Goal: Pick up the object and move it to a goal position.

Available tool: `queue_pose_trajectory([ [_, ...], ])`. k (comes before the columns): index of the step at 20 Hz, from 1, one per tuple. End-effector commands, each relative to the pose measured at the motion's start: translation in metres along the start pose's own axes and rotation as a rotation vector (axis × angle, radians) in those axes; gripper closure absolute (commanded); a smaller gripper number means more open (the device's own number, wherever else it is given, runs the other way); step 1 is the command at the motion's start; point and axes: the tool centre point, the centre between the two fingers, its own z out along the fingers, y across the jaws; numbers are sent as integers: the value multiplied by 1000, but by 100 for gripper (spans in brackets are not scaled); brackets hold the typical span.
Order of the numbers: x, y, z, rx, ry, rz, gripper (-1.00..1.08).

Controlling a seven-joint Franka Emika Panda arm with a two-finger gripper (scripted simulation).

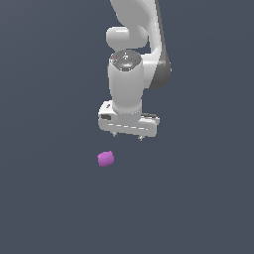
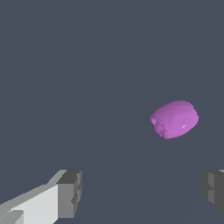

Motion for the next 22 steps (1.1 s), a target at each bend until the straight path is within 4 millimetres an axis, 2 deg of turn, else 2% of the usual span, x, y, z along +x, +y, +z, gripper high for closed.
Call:
queue_pose_trajectory([
  [1,3,6,7,1,-4,72,-92],
  [22,26,68,71,-21,-23,765,-92],
])
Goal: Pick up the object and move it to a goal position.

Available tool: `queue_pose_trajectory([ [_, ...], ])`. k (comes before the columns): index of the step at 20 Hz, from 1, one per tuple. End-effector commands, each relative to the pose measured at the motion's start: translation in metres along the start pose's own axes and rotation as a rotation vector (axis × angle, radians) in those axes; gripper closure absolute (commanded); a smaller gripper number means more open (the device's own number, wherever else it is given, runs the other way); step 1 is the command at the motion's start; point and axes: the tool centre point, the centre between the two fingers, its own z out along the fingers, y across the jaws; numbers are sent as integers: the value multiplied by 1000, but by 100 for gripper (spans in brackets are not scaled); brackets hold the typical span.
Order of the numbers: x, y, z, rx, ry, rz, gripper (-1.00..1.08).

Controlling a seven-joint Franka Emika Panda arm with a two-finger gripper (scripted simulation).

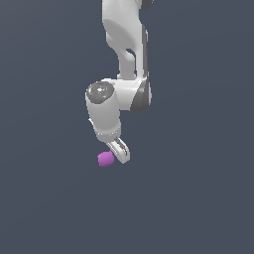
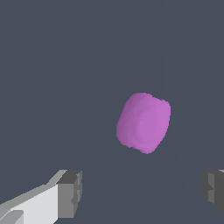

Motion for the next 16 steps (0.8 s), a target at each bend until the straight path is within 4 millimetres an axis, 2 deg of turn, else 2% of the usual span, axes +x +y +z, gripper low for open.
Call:
queue_pose_trajectory([
  [1,7,4,8,-4,1,83,-92],
  [8,22,14,24,-13,6,264,-92],
  [16,31,21,33,-18,11,369,-92],
])
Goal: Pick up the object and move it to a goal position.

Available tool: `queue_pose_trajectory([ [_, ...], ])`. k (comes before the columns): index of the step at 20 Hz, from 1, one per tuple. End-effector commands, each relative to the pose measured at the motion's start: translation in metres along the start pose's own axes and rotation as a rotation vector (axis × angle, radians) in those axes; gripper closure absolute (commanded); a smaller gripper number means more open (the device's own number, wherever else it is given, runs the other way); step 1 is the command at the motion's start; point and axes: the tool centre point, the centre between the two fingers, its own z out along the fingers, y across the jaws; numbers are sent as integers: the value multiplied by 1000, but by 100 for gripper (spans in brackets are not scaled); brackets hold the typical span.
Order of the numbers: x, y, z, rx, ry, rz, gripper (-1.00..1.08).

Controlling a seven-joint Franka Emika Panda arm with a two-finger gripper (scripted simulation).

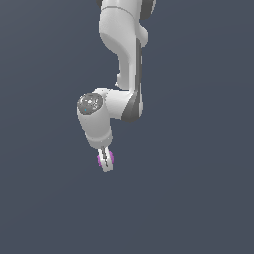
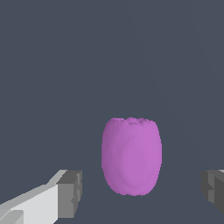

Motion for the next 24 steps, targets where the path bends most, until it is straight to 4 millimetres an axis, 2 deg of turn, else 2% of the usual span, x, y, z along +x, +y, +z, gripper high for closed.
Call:
queue_pose_trajectory([
  [1,2,0,2,-1,1,21,-92],
  [8,2,1,6,-1,1,24,-92],
  [17,2,2,47,-1,1,29,-92],
  [22,3,1,53,-1,1,29,-92],
  [23,3,1,53,-1,1,29,108],
  [24,3,1,53,-1,1,29,108],
])
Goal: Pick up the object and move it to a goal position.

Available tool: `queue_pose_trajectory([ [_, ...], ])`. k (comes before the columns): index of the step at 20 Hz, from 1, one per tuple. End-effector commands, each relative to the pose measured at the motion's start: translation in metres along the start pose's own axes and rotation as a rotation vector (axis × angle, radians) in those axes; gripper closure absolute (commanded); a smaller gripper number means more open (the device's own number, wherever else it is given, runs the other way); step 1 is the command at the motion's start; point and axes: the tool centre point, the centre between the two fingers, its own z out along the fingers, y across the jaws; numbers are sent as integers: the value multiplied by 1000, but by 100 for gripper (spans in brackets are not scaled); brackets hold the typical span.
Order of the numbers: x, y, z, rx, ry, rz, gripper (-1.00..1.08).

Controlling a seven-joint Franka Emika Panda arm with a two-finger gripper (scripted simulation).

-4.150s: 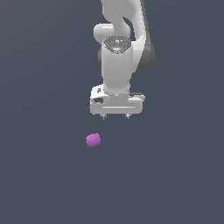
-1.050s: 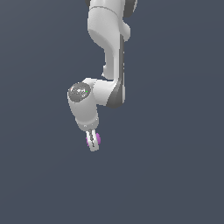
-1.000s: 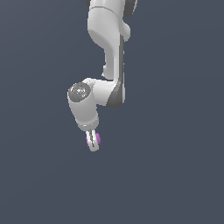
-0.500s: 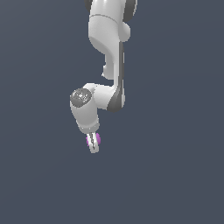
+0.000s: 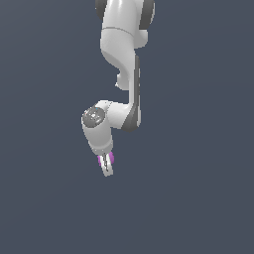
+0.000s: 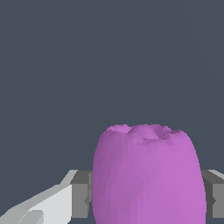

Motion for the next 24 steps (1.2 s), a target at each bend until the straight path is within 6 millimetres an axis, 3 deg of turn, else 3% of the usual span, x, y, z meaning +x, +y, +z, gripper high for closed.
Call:
queue_pose_trajectory([
  [1,0,0,0,0,0,0,108],
  [10,0,0,0,1,0,0,108],
  [14,3,0,-10,1,0,0,108],
  [19,11,-1,-37,1,0,1,108],
  [24,24,-1,-81,0,0,1,108],
])
